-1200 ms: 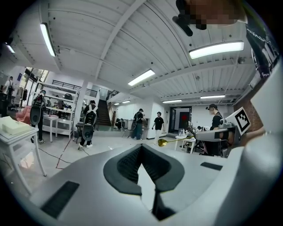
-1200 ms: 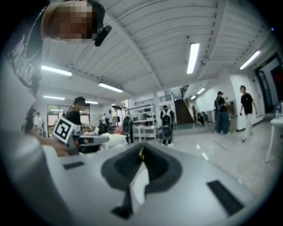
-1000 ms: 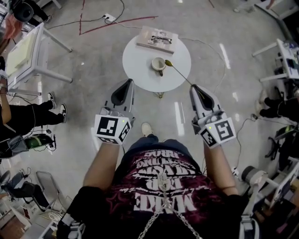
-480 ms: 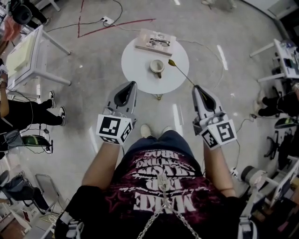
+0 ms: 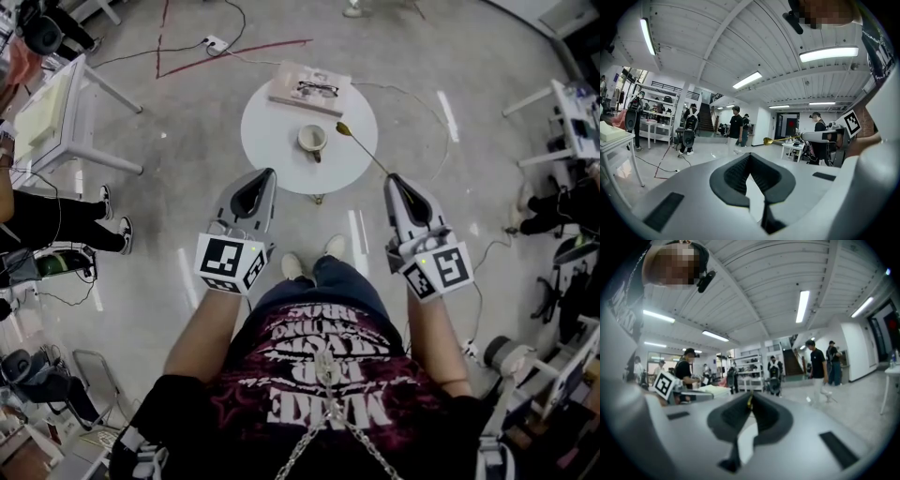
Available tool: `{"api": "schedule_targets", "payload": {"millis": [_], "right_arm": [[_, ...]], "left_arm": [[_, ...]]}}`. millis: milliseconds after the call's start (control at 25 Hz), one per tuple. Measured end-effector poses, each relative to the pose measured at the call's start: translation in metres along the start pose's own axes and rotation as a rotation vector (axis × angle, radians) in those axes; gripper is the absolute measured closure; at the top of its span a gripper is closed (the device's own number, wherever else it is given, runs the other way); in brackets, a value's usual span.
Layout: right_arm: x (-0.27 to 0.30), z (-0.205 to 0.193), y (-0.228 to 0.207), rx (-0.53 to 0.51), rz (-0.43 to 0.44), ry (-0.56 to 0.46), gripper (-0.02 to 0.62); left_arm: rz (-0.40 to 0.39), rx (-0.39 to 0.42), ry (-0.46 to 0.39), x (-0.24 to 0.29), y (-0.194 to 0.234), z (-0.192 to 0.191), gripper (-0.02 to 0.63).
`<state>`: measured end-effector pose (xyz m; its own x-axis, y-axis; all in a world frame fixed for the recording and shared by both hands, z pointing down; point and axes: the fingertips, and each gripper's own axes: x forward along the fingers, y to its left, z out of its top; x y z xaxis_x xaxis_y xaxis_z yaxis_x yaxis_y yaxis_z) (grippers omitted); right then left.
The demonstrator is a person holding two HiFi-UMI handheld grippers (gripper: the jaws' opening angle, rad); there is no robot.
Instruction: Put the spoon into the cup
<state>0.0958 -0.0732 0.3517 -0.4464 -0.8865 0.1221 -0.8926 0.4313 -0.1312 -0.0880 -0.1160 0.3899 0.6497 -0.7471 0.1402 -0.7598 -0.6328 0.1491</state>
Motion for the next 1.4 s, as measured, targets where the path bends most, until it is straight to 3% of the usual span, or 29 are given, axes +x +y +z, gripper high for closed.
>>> {"api": "schedule_targets", "payload": {"millis": [600, 1400], "right_arm": [[0.012, 0.005, -0.042, 0.013, 0.019, -0.007, 0.56], [0.051, 0.022, -0.095, -0.009, 0.147, 0.002, 0.56]], "left_arm": [[0.012, 0.006, 0.005, 0.046, -0.006, 0.004, 0.581], [0.13, 0.008, 0.014, 0.091, -0.003, 0.009, 0.581]]}}
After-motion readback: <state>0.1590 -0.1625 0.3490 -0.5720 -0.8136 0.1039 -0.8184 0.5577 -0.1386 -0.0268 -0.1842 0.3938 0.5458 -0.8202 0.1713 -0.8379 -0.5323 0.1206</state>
